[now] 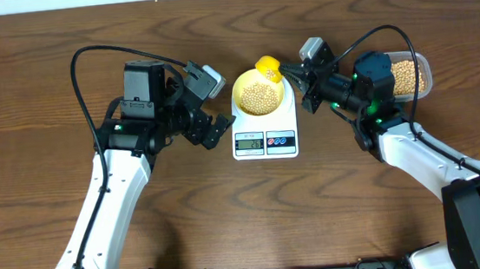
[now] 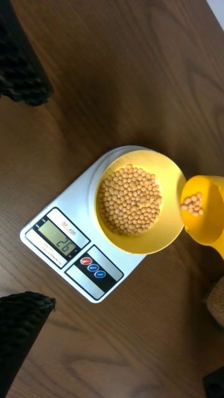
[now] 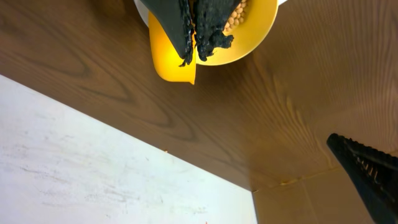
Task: Scoop item into bowl and weigh 50g on scale
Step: 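Tip the scoop fully over the bowl to empty remaining beans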
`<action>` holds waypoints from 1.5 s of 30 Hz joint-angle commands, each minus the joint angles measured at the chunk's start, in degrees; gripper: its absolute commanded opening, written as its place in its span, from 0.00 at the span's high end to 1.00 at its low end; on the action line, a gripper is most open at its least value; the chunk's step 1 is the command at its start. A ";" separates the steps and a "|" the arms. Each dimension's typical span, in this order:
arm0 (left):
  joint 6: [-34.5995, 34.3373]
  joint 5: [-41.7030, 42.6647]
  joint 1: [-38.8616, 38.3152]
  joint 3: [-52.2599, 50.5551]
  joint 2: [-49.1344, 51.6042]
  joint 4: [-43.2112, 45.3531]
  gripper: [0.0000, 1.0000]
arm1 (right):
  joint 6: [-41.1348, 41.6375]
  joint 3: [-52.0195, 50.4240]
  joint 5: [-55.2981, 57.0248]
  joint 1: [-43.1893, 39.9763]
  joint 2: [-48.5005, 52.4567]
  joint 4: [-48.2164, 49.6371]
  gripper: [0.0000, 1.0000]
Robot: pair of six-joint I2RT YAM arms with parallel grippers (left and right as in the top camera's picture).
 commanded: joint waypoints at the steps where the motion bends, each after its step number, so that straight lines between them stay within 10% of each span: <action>1: -0.26 0.90 0.13 -0.44 -0.63 0.04 0.02 | -1.97 0.02 -0.96 0.59 0.39 0.09 0.99; 45: -0.26 0.90 0.13 -0.46 -0.63 0.04 0.02 | -5.86 0.02 -12.31 -1.86 0.37 6.10 0.99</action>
